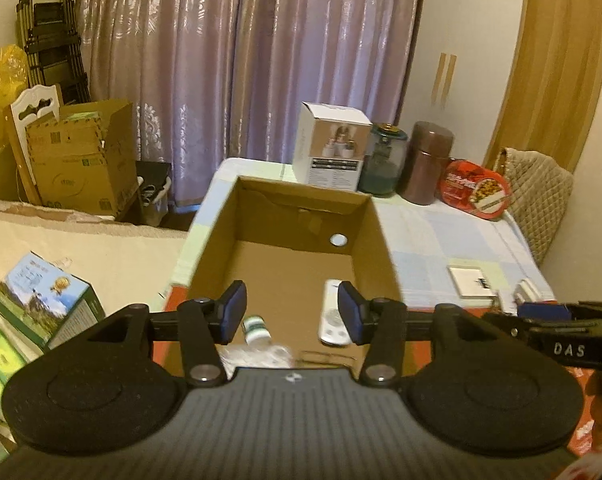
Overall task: Organize rigid objects
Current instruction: 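Move both tools back over the table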
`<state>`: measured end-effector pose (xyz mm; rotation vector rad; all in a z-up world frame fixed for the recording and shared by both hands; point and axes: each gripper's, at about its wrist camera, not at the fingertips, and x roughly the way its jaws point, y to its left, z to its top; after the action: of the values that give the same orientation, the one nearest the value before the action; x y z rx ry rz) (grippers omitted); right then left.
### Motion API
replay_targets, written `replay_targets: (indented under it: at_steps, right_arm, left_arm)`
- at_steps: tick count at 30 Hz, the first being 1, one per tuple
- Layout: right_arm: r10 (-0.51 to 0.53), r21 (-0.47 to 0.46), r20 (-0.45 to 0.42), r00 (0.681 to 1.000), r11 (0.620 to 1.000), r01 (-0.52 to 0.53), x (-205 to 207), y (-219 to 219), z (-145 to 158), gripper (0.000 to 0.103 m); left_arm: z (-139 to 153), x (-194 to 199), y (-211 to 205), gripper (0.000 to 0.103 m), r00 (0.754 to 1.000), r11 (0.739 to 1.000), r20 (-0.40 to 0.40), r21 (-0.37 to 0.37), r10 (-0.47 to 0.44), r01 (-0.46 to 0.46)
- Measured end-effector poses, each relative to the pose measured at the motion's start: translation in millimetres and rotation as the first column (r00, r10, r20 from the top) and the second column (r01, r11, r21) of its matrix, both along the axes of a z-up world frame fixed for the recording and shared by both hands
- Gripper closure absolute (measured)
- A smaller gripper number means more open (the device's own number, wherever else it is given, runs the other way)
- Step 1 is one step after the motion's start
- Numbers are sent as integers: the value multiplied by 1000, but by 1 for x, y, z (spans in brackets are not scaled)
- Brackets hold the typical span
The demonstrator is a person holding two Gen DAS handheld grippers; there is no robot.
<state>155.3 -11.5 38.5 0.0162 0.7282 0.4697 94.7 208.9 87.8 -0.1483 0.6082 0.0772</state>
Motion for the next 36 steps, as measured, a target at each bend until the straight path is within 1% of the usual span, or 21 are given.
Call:
replay_targets:
  at_steps: [2, 7, 8, 14, 16, 18, 20, 25, 36]
  right_arm:
    - [-20, -14, 7, 1000, 1000, 20, -13, -17, 1, 40]
    - [-91, -15, 25, 996, 996, 92, -40, -63, 0, 38]
    - [-113, -17, 26, 993, 993, 113, -45, -74, -1, 37]
    - [-201, -18, 22, 979, 979, 202, -66, -125, -3, 36]
    - [-229, -17, 21, 973, 973, 230, -68, -140, -3, 36]
    - [-252, -14, 19, 967, 967, 253, -70, -153, -3, 36]
    - [-278, -10, 16, 961, 961, 278, -70, -165, -3, 36]
    - [-310, -12, 23, 950, 950, 311, -75, -186, -2, 36]
    - [-379, -16, 11, 925, 925, 379, -67, -218, -13, 36]
  left_arm:
    - [-1, -9, -11, 55, 1000, 1000, 3, -13, -3, 3]
    - [-1, -29, -41, 41, 999, 999, 26, -38, -21, 22]
    - [-1, -32, -47, 40, 999, 999, 31, -40, -27, 28]
    - [-1, -42, -89, 29, 995, 996, 46, -28, -89, 90]
    - [-3, -42, -104, 27, 991, 991, 54, -44, -120, 122]
    - [-4, -40, -118, 25, 987, 987, 56, -46, -151, 154]
    - [-6, -38, -134, 24, 982, 982, 49, -30, -183, 184]
    - [-14, -32, -161, 20, 974, 974, 42, -18, -223, 224]
    - [-35, -9, -197, 19, 955, 955, 11, -9, -298, 298]
